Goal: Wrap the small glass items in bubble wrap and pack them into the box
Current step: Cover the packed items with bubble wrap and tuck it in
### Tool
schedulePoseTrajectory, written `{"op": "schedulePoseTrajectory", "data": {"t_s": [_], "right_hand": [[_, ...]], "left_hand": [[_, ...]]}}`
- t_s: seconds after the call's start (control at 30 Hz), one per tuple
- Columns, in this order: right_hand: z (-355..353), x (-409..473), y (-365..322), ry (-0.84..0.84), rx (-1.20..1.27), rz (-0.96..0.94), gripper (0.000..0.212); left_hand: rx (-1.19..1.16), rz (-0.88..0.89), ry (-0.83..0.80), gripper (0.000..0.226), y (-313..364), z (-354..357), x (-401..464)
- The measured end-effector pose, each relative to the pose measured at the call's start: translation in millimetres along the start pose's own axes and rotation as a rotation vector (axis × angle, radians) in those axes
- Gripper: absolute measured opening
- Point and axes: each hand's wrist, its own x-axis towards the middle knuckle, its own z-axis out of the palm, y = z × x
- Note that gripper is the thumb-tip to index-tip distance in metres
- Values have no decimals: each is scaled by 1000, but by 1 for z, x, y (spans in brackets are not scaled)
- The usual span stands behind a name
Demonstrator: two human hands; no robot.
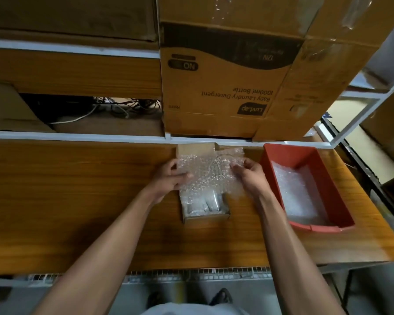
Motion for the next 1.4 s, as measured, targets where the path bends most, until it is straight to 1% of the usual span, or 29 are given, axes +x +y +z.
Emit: {"op": "schedulePoseTrajectory", "data": {"t_s": [0.07, 0.13, 0.23, 0.27, 0.33, 0.4, 0.43, 0.47, 0.53, 0.57, 0.67, 0.73, 0.8, 0.83, 0.9, 0.97, 1.03, 1.1, 1.2, 1.3, 1.33, 1.4], "right_hand": [[1, -7, 1, -11, -115, 47, 59], [2, -13, 4, -85, -211, 98, 72], [5, -18, 13, -93, -211, 132, 76], [7, -19, 15, -66, -214, 119, 76], [10, -19, 17, -4, -255, 73, 72], [11, -20, 17, 29, -302, 20, 61], [11, -20, 17, 25, -315, -10, 54], [12, -20, 16, 11, -326, -38, 45], [9, -20, 16, -37, -369, -76, 28], [7, -20, 16, -77, -399, -80, 27], [1, -22, 16, -162, -547, -80, 38], [0, -20, 17, -125, -683, -149, 30], [0, -14, 20, -61, -765, -209, 11], [-1, -11, 21, -56, -795, -217, 3], [-5, -4, 21, -64, -803, -208, 13], [-11, -5, 16, -113, -671, -129, 18], [-19, -8, 13, -185, -523, -23, 29], [-24, -6, 19, -235, -510, 3, 32], [-23, 3, 37, -182, -529, -7, 34], [-17, 12, 57, -115, -531, -5, 29], [-15, 14, 64, -96, -557, -17, 29], [-13, 17, 78, -64, -621, -47, 28]], "left_hand": [[-17, 13, 33, 105, -4, -3, -1], [-30, 44, 83, 97, -6, -3, -2], [18, 83, 177, 91, -10, -6, 1], [39, 93, 177, 86, -11, -8, 1], [104, 113, 146, 61, -12, -10, 2], [199, 127, 108, 31, -10, -11, 0], [232, 136, 99, 21, -10, -11, -1], [246, 142, 92, 16, -9, -12, -1], [248, 136, 66, 21, -9, -15, -1], [249, 129, 42, 28, -9, -17, 0], [338, 112, -1, 41, -11, -21, 2], [425, 108, 29, 38, -12, -20, 3], [482, 106, 67, 29, -12, -15, 4], [507, 103, 76, 27, -11, -12, 4], [591, 92, 84, 31, -11, -7, 3], [657, 74, 92, 33, -13, -4, 5], [619, 57, 97, 43, -19, -3, 7], [547, 15, 107, 48, -24, 0, 7], [512, -24, 161, 41, -33, 11, 3], [457, -5, 287, 24, -48, 24, 4], [432, -10, 321, 26, -51, 27, 3], [428, -57, 363, 39, -55, 33, 0]]}}
